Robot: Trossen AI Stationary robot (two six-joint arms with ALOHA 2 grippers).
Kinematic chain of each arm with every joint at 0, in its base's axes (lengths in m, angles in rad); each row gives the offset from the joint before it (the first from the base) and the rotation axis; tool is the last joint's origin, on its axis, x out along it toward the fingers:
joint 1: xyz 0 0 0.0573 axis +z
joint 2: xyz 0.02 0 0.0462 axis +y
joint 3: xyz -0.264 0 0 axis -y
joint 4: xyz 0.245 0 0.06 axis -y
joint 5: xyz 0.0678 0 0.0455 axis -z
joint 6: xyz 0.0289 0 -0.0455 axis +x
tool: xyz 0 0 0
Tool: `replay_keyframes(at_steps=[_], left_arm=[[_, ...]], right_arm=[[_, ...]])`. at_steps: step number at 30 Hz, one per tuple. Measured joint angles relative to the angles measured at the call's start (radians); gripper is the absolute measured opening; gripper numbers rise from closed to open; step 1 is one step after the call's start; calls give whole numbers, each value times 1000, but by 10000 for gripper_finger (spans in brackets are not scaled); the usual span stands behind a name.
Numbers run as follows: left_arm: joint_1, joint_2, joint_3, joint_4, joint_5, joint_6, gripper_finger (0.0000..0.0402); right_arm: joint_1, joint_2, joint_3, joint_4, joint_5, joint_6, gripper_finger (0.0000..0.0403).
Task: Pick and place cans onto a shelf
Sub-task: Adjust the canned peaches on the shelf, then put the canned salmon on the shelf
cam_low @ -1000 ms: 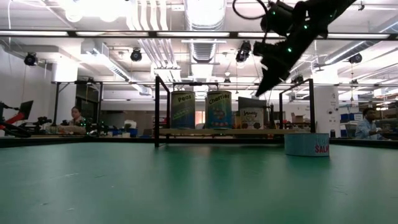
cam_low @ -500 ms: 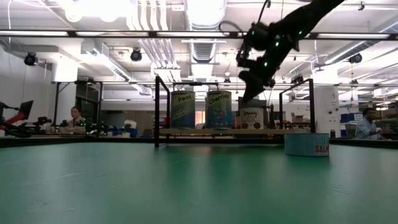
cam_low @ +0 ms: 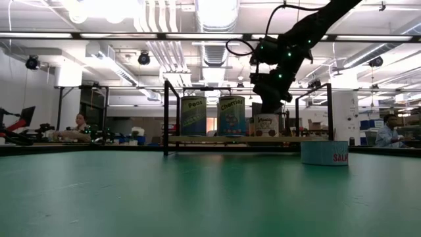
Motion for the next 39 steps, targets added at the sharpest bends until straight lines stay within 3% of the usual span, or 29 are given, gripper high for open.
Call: replay_keyframes(at_steps=[5, 18, 26, 30, 35, 39], left_arm=[[0, 0, 0, 1, 0, 0, 8], [0, 0, 0, 1, 1, -1, 8], [0, 0, 0, 16, 1, 13, 8], [0, 0, 0, 37, 3, 35, 8], [0, 0, 0, 37, 3, 56, 8], [0, 0, 0, 42, 3, 66, 8]], right_arm=[[11, -2, -2, -11, -47, 6, 9], [16, -8, -5, -17, -47, 15, 9], [54, -140, 24, -96, -51, 75, 9], [150, -251, 4, -154, -92, 157, 9], [374, -389, -66, -156, -107, 314, 9], [589, -451, -147, -142, -34, 437, 9]])
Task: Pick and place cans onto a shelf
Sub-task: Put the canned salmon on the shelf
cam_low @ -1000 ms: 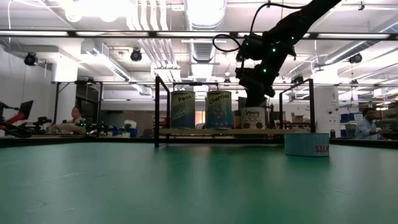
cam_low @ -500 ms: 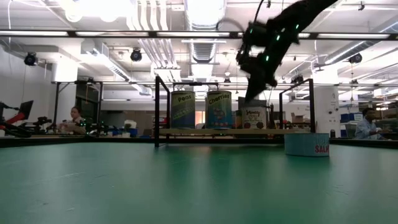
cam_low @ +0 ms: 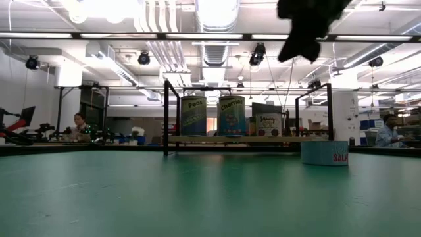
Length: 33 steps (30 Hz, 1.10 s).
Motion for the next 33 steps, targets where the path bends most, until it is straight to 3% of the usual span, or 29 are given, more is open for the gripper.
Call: replay_keyframes(at_steps=[7, 13, 27, 33], left_arm=[[0, 0, 0, 0, 0, 1, 8], [0, 0, 0, 4, 0, 1, 8], [0, 0, 0, 4, -1, 4, 8], [0, 0, 0, 4, -1, 4, 8]], right_arm=[[288, 10, -128, 15, 238, 178, 9], [372, 49, -187, 29, 295, 277, 43], [387, 202, -214, 38, 255, 279, 287], [387, 289, -214, 39, 216, 257, 355]])
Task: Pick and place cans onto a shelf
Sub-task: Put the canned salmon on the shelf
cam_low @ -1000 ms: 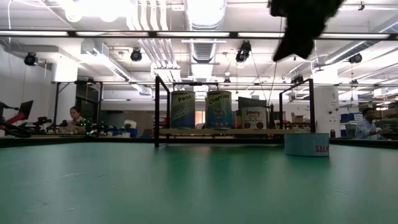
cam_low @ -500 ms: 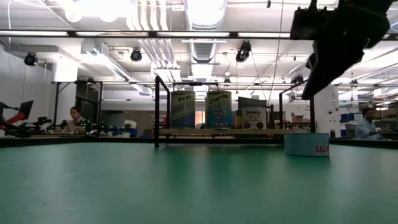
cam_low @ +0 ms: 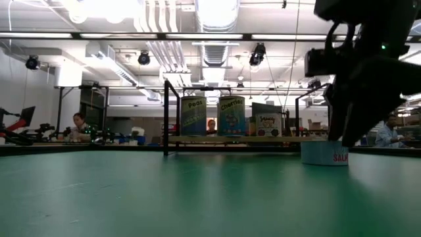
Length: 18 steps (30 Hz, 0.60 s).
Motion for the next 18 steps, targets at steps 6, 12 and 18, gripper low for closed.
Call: replay_keyframes(at_steps=[6, 12, 18], left_arm=[[0, 0, 0, 0, 0, 0, 8], [0, 0, 0, 0, 0, 0, 8], [0, 0, 0, 0, 0, -2, 8]], right_arm=[[-1, 54, 0, 38, 8, -37, 359], [-31, 76, 1, 83, 8, -40, 309], [-54, 67, 4, 75, 1, -44, 262]])
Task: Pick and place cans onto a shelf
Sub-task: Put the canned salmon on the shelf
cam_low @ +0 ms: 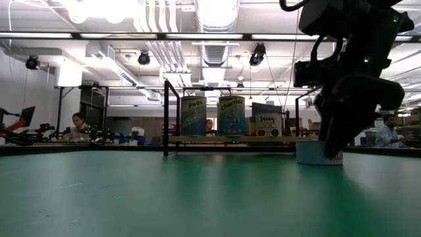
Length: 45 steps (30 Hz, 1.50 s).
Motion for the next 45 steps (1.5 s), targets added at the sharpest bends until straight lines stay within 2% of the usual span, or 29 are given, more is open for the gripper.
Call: replay_keyframes(at_steps=[4, 10, 15, 21, 28, 32, 38, 45], left_arm=[[0, 0, 0, 0, 0, 0, 8], [0, 0, 0, 1, 0, 0, 8], [0, 0, 0, 4, 0, -1, 8], [0, 0, 0, 4, 0, -5, 8], [0, 0, 0, 4, 1, -9, 8], [0, 0, 0, 4, 1, -9, 8], [0, 0, 0, 3, 0, -9, 8], [0, 0, 0, 3, 0, -9, 8]], right_arm=[[-19, -44, 55, -89, -2, -11, 268], [-112, -112, 217, -362, 11, -39, 282], [-247, -158, 326, -451, 32, -134, 271], [-470, -178, 405, -454, 41, -316, 271], [-742, -177, 379, -454, 21, -496, 273], [-840, -176, 351, -429, -33, -558, 272], [-870, -176, 286, -315, -56, -628, 277], [-870, -176, 255, -261, -47, -649, 281]])
